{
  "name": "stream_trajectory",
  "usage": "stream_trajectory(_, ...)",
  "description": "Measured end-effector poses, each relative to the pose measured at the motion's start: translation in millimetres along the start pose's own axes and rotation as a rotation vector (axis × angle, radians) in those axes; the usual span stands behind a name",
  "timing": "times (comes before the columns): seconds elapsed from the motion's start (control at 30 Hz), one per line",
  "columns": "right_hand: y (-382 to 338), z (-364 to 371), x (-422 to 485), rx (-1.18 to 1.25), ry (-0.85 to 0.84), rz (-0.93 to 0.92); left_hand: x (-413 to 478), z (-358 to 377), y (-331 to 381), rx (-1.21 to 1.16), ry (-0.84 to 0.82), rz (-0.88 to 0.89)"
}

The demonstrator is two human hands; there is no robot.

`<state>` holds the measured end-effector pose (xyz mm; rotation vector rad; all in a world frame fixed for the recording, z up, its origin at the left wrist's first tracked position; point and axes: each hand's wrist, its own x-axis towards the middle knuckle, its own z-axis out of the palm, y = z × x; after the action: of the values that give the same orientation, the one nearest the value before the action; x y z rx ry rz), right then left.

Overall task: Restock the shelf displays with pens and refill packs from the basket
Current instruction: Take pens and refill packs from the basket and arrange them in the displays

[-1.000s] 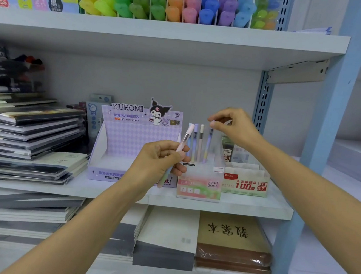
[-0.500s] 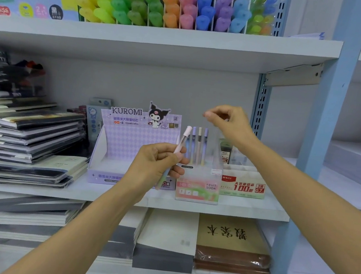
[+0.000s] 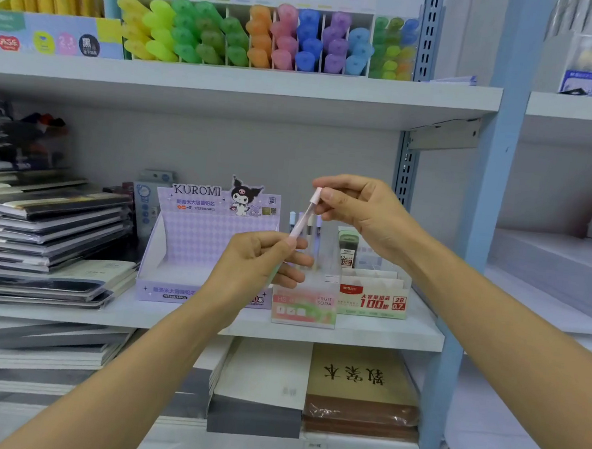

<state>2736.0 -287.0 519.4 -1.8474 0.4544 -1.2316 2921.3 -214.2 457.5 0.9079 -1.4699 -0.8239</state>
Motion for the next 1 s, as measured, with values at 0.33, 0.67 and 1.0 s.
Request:
stream_trajectory(0.33, -12, -19, 3, -0.061, 0.170, -0.045, -4, 1, -10, 0.646, 0.067, 0.263)
stream_trajectory(0.67, 37, -15, 20, -0.688, 0.375, -0.065, -17, -6, -55, 1.116, -0.118, 0.492)
stream_trajectory(1.0, 45, -19, 30, -0.982, 0.306, -0.003, -16, -5, -62, 1.091, -0.085, 0.533)
